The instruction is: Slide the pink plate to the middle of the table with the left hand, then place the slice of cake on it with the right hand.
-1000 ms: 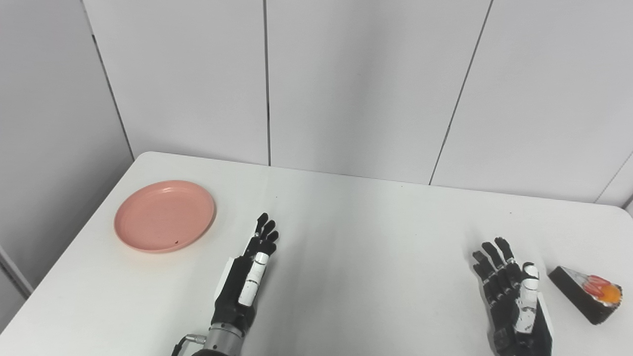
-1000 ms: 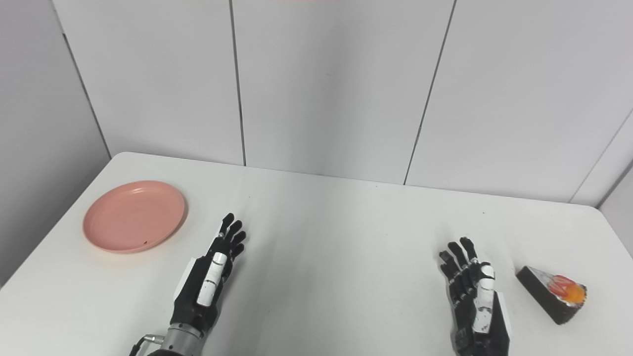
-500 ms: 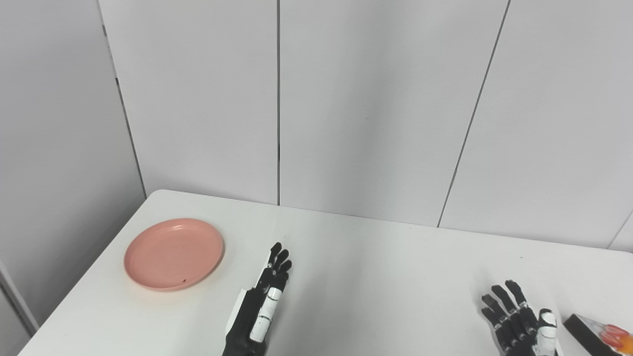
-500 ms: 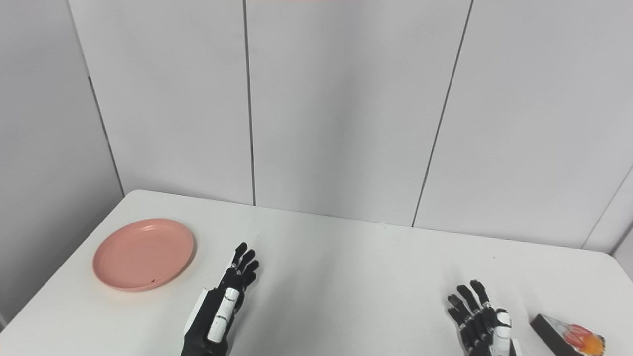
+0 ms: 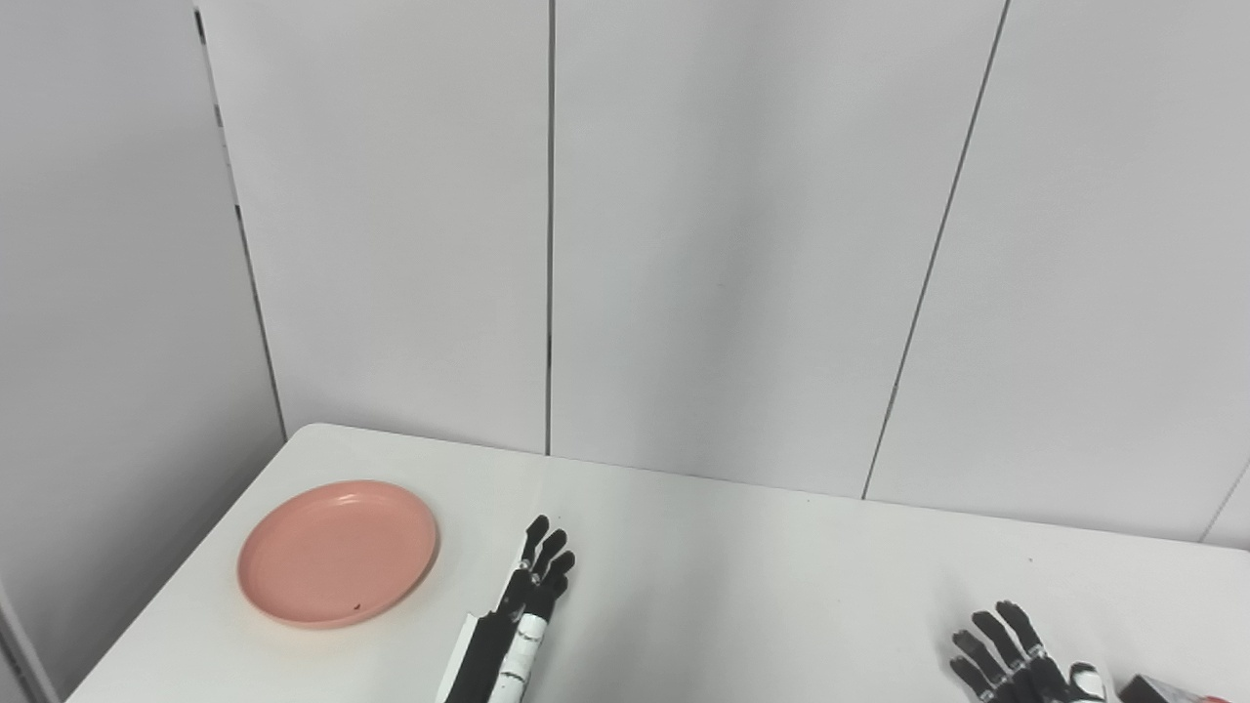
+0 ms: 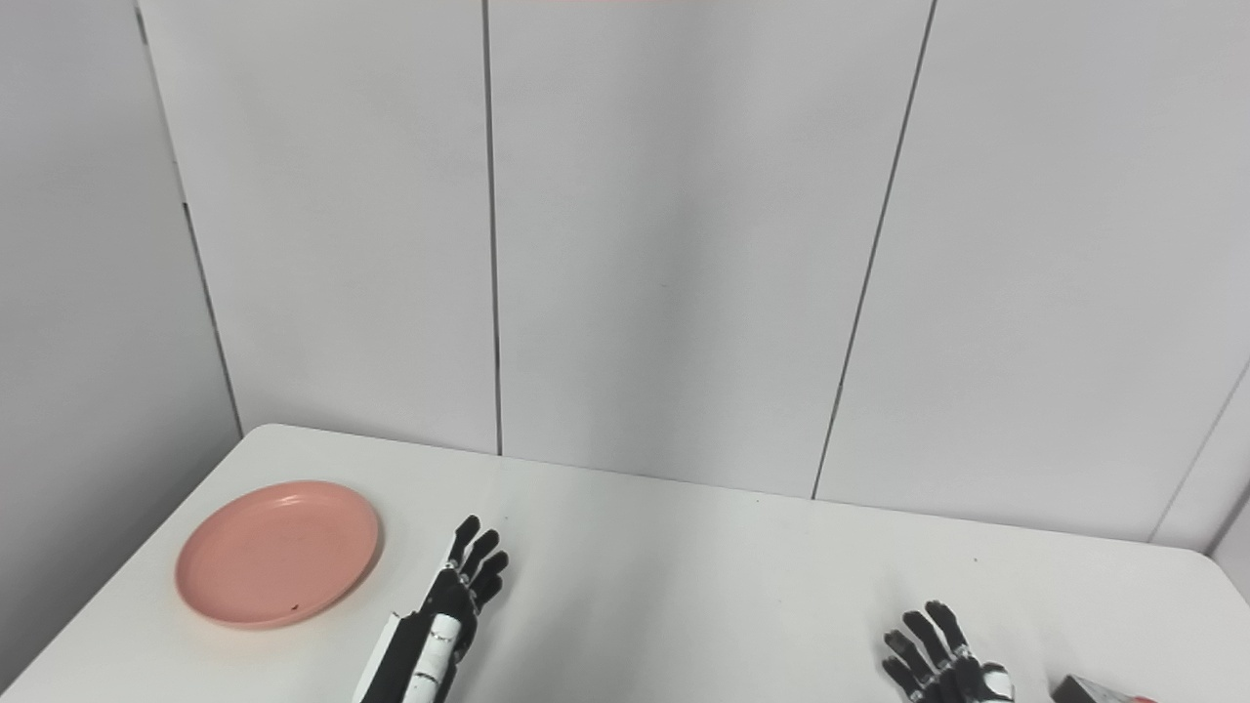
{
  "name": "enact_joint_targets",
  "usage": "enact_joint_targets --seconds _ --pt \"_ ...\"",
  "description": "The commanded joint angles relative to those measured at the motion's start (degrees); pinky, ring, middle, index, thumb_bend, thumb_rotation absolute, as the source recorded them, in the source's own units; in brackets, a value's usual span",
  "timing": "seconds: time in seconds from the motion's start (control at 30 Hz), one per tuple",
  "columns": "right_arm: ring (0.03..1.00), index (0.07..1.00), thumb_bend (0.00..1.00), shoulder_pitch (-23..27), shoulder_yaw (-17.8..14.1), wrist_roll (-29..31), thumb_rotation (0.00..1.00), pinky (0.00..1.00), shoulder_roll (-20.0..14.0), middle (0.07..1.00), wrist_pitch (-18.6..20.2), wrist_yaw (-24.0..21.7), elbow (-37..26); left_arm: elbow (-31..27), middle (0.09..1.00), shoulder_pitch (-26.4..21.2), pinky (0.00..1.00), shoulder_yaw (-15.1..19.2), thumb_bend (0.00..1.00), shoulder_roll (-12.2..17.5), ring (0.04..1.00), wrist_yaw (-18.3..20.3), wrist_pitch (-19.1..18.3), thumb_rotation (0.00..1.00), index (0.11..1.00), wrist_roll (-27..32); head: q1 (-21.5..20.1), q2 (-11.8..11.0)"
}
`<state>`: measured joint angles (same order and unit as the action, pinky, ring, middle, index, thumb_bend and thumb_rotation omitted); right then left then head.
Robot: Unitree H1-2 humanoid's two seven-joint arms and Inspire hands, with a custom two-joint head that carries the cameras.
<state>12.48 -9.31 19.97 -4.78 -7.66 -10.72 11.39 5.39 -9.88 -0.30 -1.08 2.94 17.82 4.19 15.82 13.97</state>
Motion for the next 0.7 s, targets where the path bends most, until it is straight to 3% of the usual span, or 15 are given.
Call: enact_joint_targets --seconds 0.0,0.17,0.33,0.5,0.67 --pt "0.857 0.904 0.94 -3.1 0.2 -0.3 0.97 0.89 1.2 0.893 -1.6 -0.1 2.9 -2.4 0.958 -0.9 0.96 1.3 0.83 0.3 0.94 -1.0 2.3 0.89 1.0 0.6 -0.1 0.0" --pt "0.857 0.902 0.93 -3.5 0.5 -1.8 0.99 0.89 1.8 0.89 -1.0 1.1 1.9 -4.2 0.944 -7.5 0.89 6.9 0.85 3.6 0.921 -3.8 2.3 0.91 0.957 0.1 -1.0 0.1" --pt "0.823 0.871 0.94 -3.5 0.5 -1.2 0.97 0.84 2.2 0.865 -0.9 0.9 1.8 -4.4 0.891 -12.9 0.84 11.6 0.84 7.7 0.877 -6.5 0.8 0.9 0.891 -1.0 -1.3 0.7" --pt "0.804 0.849 0.96 -3.5 0.3 -1.3 0.94 0.8 2.4 0.845 -1.6 1.0 2.0 -2.0 0.863 -17.4 0.8 16.0 0.9 12.6 0.849 -8.6 -1.6 0.86 0.826 0.5 -1.5 1.0" --pt "0.801 0.852 0.96 -3.8 0.4 -1.5 0.94 0.79 2.3 0.843 -1.2 1.0 1.6 4.1 0.849 -20.1 0.78 19.2 0.86 17.2 0.853 -8.5 0.3 0.87 0.819 1.8 -1.5 1.3"
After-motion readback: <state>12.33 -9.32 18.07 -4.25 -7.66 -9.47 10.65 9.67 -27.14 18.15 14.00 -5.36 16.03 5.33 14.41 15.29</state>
